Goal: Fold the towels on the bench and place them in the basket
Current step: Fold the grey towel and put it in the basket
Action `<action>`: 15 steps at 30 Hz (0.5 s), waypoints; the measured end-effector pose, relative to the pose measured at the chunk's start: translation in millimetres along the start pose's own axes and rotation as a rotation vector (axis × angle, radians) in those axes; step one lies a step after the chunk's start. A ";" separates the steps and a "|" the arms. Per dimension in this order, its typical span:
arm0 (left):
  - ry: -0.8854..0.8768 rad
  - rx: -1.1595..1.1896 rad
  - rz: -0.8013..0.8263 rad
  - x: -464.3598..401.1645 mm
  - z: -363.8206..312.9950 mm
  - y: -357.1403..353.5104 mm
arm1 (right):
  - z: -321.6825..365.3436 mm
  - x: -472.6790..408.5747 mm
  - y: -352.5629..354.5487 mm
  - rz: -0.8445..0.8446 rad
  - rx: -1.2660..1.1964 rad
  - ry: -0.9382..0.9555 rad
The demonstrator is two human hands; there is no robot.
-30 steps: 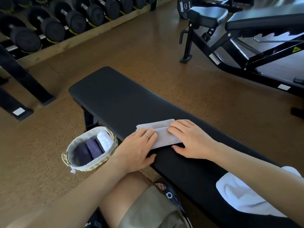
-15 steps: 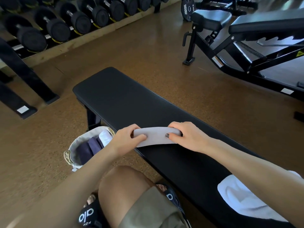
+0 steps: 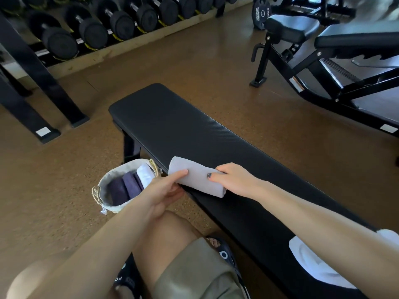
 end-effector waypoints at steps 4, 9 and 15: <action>0.056 0.148 -0.044 9.2 -3.9 -1.2 | 15.6 3.1 -25.0 0.000 -0.090 0.019; 0.028 0.260 -0.149 16.1 -15.2 18.5 | 51.8 -2.6 -68.4 0.050 -0.113 0.040; -0.050 0.151 -0.235 10.9 -48.3 87.0 | 123.9 -24.3 -104.7 0.210 -0.238 0.066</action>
Point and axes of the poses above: each hand's wrist, its own x-axis away from the middle knuckle, its own y-axis out of the back of the hand, z = x × y, the point moved 2 cm from there along -x, towards the middle knuckle, and after that the axes turned 12 degrees about -y, right-handed, at the moved point
